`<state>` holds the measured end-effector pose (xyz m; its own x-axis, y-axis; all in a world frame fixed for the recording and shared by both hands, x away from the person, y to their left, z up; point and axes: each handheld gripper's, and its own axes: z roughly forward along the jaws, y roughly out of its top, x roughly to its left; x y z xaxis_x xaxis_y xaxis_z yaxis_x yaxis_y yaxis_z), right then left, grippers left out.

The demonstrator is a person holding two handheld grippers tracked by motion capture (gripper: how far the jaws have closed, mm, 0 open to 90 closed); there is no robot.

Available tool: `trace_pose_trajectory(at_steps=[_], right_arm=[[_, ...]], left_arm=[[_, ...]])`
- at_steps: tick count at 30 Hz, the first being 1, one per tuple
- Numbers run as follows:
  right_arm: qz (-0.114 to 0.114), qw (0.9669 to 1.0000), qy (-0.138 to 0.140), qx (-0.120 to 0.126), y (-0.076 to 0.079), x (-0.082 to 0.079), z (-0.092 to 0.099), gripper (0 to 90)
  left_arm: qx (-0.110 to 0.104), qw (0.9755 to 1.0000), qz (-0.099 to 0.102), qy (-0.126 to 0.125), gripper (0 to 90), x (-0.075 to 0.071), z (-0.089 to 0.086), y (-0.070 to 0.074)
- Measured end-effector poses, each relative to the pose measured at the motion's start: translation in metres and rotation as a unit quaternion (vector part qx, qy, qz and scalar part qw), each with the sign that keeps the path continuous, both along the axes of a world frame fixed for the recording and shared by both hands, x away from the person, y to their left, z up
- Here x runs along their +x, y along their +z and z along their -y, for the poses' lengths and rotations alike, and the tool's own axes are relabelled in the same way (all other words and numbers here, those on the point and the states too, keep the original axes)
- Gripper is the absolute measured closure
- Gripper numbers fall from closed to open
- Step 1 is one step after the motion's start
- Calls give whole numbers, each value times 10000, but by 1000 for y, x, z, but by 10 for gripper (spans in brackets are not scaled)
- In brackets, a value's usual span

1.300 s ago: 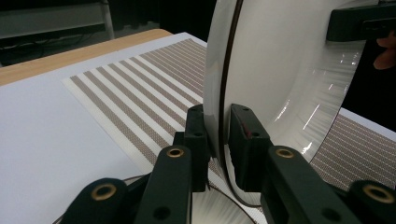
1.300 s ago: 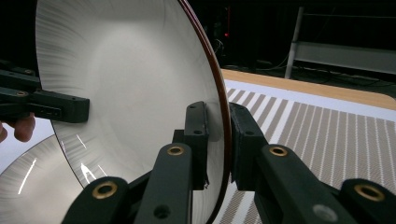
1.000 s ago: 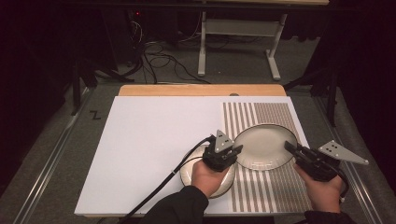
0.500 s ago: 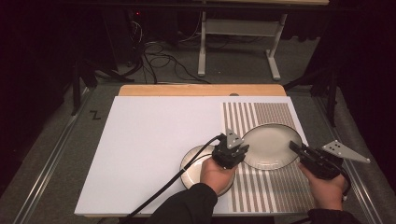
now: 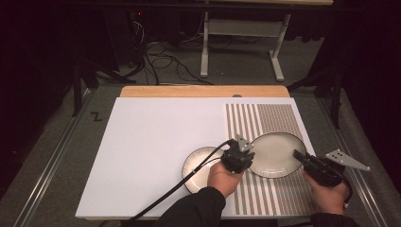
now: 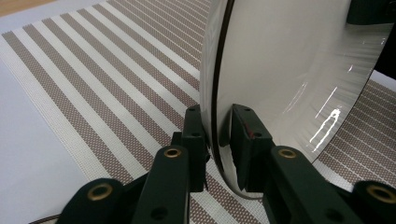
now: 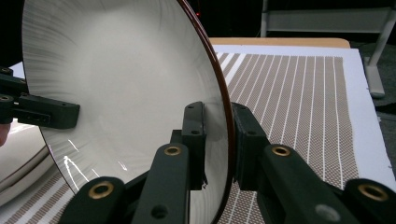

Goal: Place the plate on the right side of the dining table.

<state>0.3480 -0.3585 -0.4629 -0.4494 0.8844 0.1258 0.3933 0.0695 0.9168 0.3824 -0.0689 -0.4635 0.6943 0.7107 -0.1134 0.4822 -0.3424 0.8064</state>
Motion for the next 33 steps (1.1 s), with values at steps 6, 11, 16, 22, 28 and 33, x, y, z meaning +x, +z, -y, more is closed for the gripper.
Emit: trace_pose_trajectory(at_steps=[6,11,16,22,28,33], right_arm=[[-124,9999,-47,-32,-6,4,-1,795],[-112,9999,-69,-40,-7,6,-1,796],[-119,9999,-104,-32,-8,7,2,800],[-134,9998,-164,-46,-11,8,4,800],[-218,9995,-187,-151,-11,12,4,798],[-245,9994,-168,-192,-13,16,4,795]], left_arm=[[134,9998,-74,97,764,4,2,-5],[171,9997,-112,105,764,6,4,-7],[189,9997,-114,114,762,9,7,-8],[227,9996,-27,133,760,10,9,-9],[286,9993,-43,246,750,11,12,-9],[318,9990,-63,314,743,13,13,-11]])
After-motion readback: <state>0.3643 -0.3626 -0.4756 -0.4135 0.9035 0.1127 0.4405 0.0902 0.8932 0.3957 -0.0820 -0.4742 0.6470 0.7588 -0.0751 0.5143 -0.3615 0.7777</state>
